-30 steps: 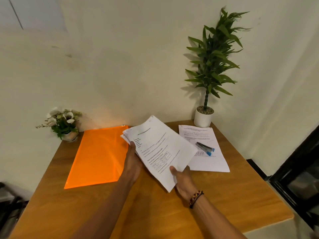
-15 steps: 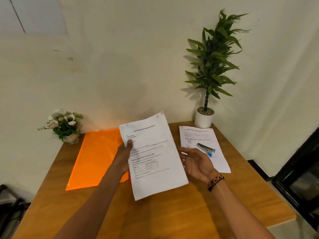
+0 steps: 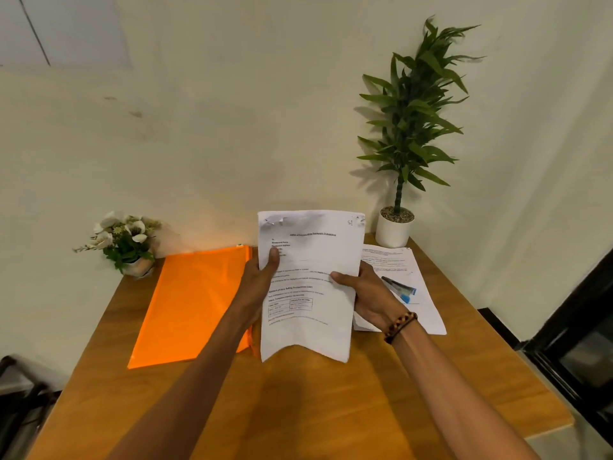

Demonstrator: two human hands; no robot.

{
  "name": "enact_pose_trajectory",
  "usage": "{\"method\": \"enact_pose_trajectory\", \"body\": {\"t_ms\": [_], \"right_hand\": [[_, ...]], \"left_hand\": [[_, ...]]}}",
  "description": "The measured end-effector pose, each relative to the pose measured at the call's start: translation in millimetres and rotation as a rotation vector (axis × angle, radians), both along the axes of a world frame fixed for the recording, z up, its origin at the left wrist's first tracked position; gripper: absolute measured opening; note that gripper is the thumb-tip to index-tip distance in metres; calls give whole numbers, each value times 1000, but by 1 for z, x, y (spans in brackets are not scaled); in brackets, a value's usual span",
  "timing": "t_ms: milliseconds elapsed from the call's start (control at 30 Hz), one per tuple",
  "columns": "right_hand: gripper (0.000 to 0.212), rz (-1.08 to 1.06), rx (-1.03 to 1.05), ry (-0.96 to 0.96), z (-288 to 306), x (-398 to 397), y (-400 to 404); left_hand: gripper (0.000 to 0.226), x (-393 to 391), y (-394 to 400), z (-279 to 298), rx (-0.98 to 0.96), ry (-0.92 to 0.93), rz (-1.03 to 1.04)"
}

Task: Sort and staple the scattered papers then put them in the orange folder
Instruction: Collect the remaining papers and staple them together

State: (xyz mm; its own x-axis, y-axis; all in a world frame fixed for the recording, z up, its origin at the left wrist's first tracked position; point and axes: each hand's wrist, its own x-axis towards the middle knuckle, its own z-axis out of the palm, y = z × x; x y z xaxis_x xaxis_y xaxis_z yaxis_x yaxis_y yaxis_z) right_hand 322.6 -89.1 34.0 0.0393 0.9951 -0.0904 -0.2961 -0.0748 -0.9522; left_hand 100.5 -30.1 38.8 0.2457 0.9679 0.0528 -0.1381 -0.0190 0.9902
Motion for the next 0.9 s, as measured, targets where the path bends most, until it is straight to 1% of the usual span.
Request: {"method": "enact_pose_trajectory", "body": {"t_ms": [67,133,200,267,467,533,633,700,733,867,900], "right_hand": [[36,-67,34,-75,0,-9,2],[38,-153,81,-242,-5,-20,4],[40,-193,133,-419,-13,-28,3],[34,-216,164,-516,-17,-31,2],[27,-223,183,-591,-18,-29,1],[33,-218,166,-623,-16,-26,2],[46,-205,97,-660,-21,-17,6],[61,-163,32,-645,-30,-11,5],[65,-132,11,-602,-34,-11,2],[63,-47,-71,-314,-48,-22,-19],[58,-22,-79,-267,-54,-22,-23]], "left_hand": [[43,7,-2,0,55,20,53],[47,12,-4,-5,73,13,80],[52,15,-6,-10,64,28,75],[55,15,-7,-15,43,64,61],[55,7,-5,-14,5,39,22],[47,5,-5,-11,8,50,31],[35,-1,-1,-5,96,74,110],[31,-5,6,0,146,87,189],[31,-6,10,1,159,98,209],[28,-2,19,-6,144,169,216],[29,-1,20,-10,135,200,226]]}}
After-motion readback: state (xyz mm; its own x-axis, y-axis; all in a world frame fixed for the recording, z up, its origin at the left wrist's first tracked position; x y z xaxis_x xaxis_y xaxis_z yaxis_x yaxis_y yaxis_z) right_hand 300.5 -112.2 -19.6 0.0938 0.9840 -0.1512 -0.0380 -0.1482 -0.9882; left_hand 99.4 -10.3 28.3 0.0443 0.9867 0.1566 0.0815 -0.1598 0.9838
